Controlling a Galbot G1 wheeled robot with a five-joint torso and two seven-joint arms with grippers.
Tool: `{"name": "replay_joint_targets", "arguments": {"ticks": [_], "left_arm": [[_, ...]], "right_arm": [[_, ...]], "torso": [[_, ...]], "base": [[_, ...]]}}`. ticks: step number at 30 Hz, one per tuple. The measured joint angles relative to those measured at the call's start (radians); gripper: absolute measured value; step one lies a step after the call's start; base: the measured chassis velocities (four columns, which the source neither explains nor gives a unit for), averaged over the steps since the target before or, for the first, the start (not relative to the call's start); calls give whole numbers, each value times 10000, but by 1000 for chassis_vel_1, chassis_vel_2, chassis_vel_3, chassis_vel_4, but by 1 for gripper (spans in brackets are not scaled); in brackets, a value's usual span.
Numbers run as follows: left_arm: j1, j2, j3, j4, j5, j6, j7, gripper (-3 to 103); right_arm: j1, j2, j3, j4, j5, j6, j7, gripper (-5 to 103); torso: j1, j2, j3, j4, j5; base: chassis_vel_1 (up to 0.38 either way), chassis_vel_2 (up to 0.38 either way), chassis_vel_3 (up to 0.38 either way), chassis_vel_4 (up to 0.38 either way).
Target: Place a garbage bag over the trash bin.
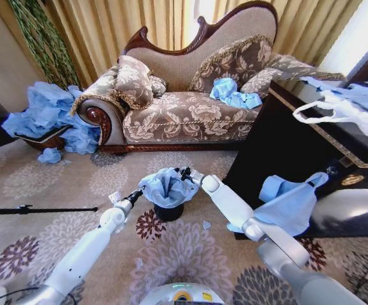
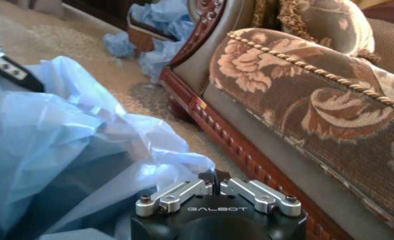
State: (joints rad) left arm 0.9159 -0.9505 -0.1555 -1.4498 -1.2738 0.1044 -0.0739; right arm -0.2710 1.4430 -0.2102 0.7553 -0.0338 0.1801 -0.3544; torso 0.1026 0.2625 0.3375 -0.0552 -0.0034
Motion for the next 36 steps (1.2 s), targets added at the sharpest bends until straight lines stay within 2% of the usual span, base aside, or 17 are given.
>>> {"name": "replay_joint_targets", "arguments": {"ticks": [18, 21, 26, 28, 33, 36], "left_arm": [[-369, -708, 214, 1163, 21, 99, -232, 0], [-369, -848, 293, 1409, 173, 112, -188, 0], [-357, -1041, 298, 1584, 295, 116, -164, 0], [-327, -1146, 303, 1645, 383, 118, -159, 0], [-334, -1147, 244, 1562, 374, 121, -162, 0], [-403, -920, 153, 1325, 206, 133, -185, 0]], "right_arm": [[135, 729, 794, -1957, -353, 184, 23, 0], [293, 928, 1146, -2525, -245, 345, -410, 0], [325, 1125, 1388, -2720, -87, 460, -532, 0], [330, 1276, 1508, -2855, -68, 461, -543, 0], [330, 1328, 1586, -2916, -80, 456, -538, 0], [391, 1247, 1575, -2933, -97, 343, -541, 0]], "torso": [[0, 0, 1, -2, 0], [0, 0, 0, -2, -1], [0, 0, 0, -6, -2], [0, 0, 0, 0, -2], [0, 0, 0, 2, -1], [0, 0, 0, 0, 0]], "base": [[0, 0, 0, 0], [0, 0, 0, 0], [0, 0, 0, 0], [0, 0, 0, 0], [0, 0, 0, 0], [0, 0, 0, 0]]}}
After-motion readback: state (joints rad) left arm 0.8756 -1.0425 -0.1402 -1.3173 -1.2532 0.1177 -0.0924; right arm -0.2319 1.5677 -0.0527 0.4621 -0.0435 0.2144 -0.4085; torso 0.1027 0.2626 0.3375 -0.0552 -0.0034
